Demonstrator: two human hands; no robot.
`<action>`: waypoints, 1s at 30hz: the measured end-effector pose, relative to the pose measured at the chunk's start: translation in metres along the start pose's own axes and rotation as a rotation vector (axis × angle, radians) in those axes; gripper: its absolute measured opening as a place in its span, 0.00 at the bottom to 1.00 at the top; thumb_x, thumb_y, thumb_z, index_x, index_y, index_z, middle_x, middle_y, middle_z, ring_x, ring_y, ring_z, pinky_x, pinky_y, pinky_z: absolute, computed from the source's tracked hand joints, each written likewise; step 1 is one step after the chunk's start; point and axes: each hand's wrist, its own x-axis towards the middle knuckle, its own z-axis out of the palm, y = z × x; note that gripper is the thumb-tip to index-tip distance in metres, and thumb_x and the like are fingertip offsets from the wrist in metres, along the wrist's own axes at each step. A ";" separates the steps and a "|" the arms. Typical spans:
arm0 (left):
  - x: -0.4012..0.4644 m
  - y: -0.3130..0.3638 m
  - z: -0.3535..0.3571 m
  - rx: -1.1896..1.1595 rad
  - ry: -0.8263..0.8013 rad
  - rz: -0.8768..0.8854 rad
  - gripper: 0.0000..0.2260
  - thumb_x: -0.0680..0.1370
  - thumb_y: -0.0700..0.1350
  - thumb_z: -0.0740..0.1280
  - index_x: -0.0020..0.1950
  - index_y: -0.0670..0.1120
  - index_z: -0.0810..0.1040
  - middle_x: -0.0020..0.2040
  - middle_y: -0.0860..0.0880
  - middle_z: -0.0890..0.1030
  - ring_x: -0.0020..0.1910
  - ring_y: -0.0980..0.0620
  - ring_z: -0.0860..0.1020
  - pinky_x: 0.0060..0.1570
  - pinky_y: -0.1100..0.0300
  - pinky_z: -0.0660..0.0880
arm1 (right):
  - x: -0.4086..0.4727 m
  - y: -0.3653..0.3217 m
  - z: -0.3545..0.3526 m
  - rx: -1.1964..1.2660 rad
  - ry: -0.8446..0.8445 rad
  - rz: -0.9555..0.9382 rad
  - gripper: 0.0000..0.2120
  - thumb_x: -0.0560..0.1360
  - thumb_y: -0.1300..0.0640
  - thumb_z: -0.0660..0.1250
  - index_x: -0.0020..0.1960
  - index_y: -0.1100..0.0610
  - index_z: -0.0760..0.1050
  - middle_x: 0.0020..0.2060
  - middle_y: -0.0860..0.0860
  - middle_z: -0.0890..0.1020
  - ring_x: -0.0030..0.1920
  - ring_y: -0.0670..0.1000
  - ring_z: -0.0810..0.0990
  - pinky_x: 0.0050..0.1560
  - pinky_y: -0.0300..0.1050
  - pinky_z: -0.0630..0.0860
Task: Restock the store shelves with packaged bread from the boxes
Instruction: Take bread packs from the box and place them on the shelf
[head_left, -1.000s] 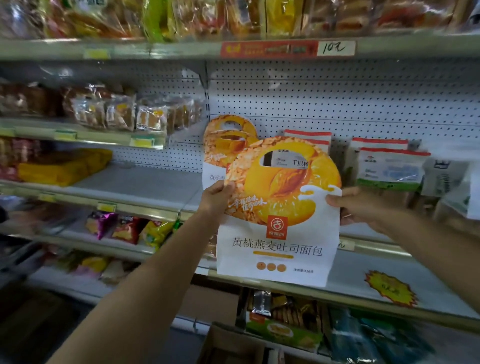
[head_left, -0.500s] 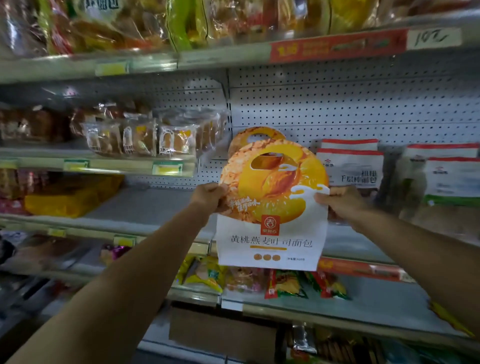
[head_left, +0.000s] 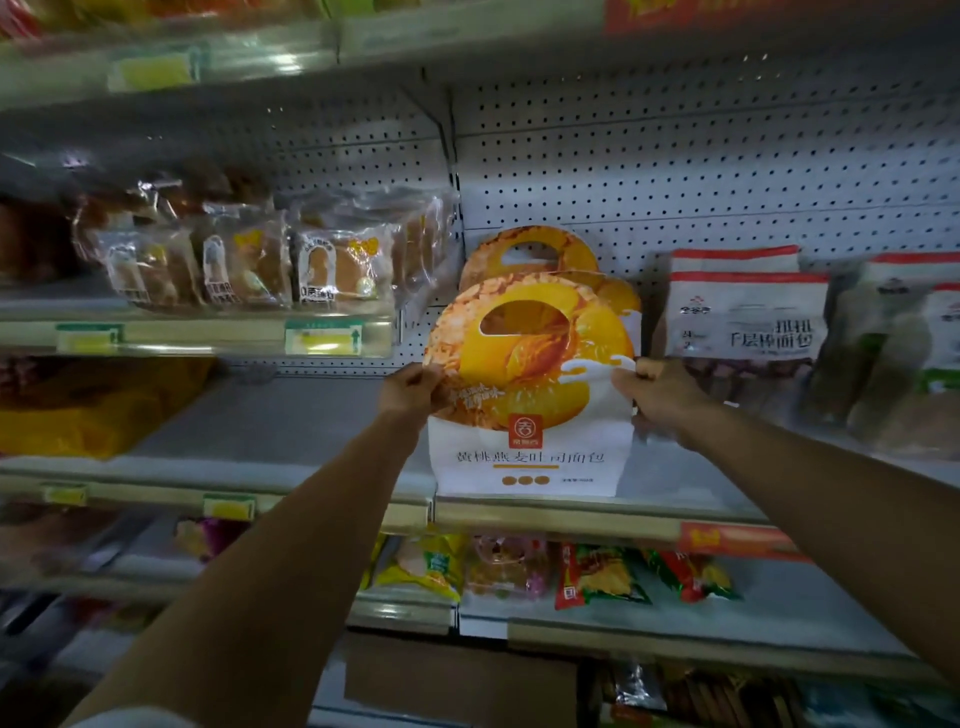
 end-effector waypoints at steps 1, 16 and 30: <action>0.003 0.001 0.000 -0.005 -0.005 0.005 0.11 0.81 0.37 0.65 0.38 0.41 0.76 0.35 0.44 0.75 0.34 0.51 0.75 0.31 0.65 0.79 | 0.005 0.000 0.001 -0.004 -0.009 0.004 0.09 0.78 0.53 0.66 0.55 0.57 0.79 0.43 0.57 0.78 0.42 0.56 0.77 0.41 0.47 0.76; 0.026 0.002 0.014 -0.040 -0.023 -0.055 0.06 0.76 0.39 0.72 0.51 0.43 0.78 0.39 0.47 0.80 0.36 0.52 0.77 0.52 0.53 0.76 | 0.014 0.002 0.022 -0.048 -0.072 0.125 0.28 0.75 0.63 0.67 0.71 0.53 0.62 0.59 0.56 0.78 0.49 0.55 0.77 0.41 0.47 0.73; -0.006 -0.007 0.026 -0.180 0.114 -0.130 0.18 0.78 0.34 0.66 0.66 0.47 0.71 0.67 0.38 0.72 0.54 0.43 0.77 0.33 0.57 0.77 | -0.033 0.027 0.012 0.018 -0.089 0.187 0.35 0.78 0.60 0.67 0.78 0.54 0.53 0.73 0.52 0.67 0.61 0.56 0.74 0.52 0.52 0.73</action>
